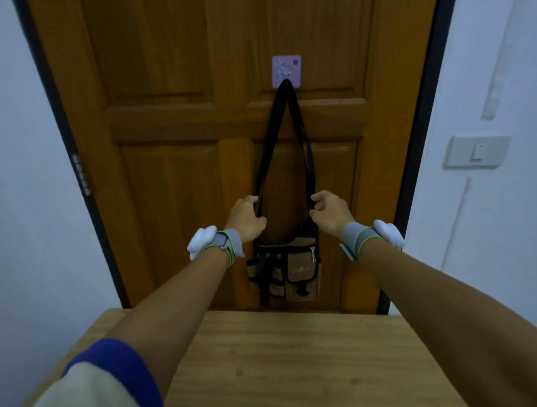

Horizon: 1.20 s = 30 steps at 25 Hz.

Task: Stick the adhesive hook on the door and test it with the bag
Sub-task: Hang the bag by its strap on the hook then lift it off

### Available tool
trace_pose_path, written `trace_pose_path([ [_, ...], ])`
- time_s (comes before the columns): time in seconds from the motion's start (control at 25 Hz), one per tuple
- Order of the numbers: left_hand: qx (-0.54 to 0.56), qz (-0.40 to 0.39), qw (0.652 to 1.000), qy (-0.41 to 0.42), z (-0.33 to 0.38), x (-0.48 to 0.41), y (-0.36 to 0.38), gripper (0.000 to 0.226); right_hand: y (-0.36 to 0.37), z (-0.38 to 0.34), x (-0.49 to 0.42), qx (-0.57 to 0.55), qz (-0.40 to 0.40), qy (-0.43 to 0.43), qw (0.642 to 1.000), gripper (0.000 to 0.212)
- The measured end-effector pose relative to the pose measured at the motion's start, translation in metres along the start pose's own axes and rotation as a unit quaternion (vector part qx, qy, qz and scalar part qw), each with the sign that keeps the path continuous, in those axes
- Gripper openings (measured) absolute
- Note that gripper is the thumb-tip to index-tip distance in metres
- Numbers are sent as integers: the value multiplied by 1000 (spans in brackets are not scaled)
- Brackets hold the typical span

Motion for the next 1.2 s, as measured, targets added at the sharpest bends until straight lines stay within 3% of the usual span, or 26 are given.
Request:
trace_pose_path([
  [0.28,-41,40,996,65,60,-46,-25,57,-57,-52,-49,36,80,-46,995,52],
  [0.6,-112,120,982,96,116,-98,-45,32,-95,-102,-96,25,149,-58,987,51],
  [0.8,-163,126,977,59,122,-105,-33,33,-85,-105,-98,92,146,-39,984,25],
  [0.92,-129,135,981,54,125,-110,-35,32,-87,-111,-103,73,159,-66,982,15],
  [1.2,-44,225,969,89,149,-94,-65,24,-116,-132,-87,-21,243,-109,964,23],
])
Point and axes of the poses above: each hand's wrist, its own x-axis away from the middle knuckle, its own y-axis out of the palm, z = x × y, the point moved 5 cm from there along -x, towards the middle knuckle, and after that the axes turned 15 degrees about x, right-handed, at the moved point
